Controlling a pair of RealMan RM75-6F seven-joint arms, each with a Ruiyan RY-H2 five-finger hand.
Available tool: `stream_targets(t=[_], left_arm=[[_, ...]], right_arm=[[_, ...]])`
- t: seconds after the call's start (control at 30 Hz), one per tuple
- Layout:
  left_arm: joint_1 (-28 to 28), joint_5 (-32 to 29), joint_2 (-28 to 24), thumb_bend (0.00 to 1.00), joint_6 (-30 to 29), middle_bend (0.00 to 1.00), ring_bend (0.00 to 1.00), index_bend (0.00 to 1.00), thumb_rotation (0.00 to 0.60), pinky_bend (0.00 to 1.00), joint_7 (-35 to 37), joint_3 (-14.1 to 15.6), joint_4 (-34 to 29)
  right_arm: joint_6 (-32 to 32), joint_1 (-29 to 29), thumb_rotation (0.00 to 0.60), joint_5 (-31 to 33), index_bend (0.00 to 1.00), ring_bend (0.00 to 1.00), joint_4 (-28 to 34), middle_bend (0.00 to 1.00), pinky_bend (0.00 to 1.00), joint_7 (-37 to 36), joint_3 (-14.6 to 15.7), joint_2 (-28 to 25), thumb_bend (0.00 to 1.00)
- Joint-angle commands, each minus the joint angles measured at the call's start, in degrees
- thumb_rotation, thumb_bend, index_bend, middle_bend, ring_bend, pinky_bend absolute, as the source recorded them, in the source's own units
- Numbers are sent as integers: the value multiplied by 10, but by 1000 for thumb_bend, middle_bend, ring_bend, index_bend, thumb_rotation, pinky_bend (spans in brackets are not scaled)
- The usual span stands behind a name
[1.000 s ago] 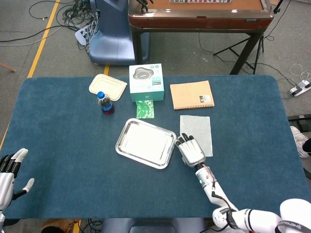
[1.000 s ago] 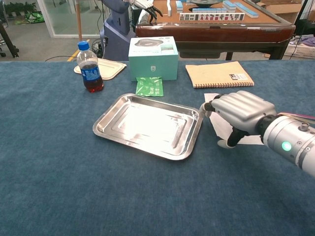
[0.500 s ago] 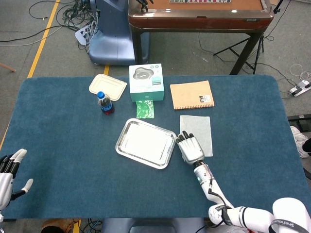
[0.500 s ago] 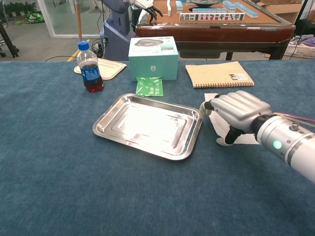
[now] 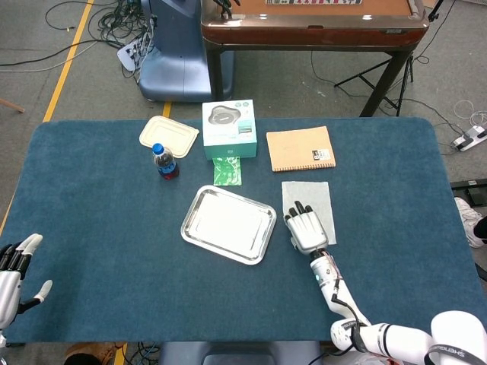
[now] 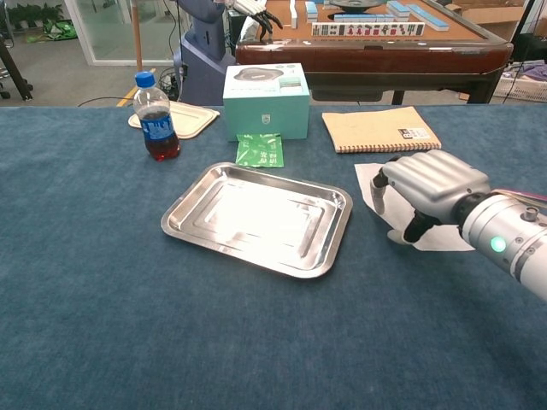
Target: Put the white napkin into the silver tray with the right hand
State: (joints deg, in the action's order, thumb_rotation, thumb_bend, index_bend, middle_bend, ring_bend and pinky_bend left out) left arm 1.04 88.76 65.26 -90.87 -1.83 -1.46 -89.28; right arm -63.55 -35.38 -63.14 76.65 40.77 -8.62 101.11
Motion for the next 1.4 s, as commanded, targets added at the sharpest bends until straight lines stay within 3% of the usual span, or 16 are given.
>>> stream_targets(t=[0.03, 0.6, 0.77, 1.0, 1.4], left_arm=[[0, -1, 1, 243, 1, 123, 120, 90, 600, 91, 0, 0, 1], [1, -2, 3, 243, 4, 123, 120, 100, 600, 91, 2, 0, 6], [2, -1, 3, 243, 5, 123, 120, 100, 600, 91, 2, 0, 6], [2, -1, 2, 242, 4, 123, 120, 100, 600, 91, 1, -1, 5], [1, -2, -2, 242, 4, 123, 120, 100, 600, 91, -6, -1, -2]], right_arm=[[-2, 1, 600, 0, 523, 128, 1, 320, 313, -1, 0, -2, 296], [-7, 5, 600, 0, 546, 128, 13, 333, 313, -3, 3, -17, 347], [-9, 7, 600, 0, 551, 130, 14, 341, 313, -4, 3, -20, 447], [-14, 9, 600, -4, 555, 132, 23, 344, 313, -6, 2, -33, 508], [-44, 8, 600, -50, 554, 132, 109, 349, 313, -42, -26, -119, 507]])
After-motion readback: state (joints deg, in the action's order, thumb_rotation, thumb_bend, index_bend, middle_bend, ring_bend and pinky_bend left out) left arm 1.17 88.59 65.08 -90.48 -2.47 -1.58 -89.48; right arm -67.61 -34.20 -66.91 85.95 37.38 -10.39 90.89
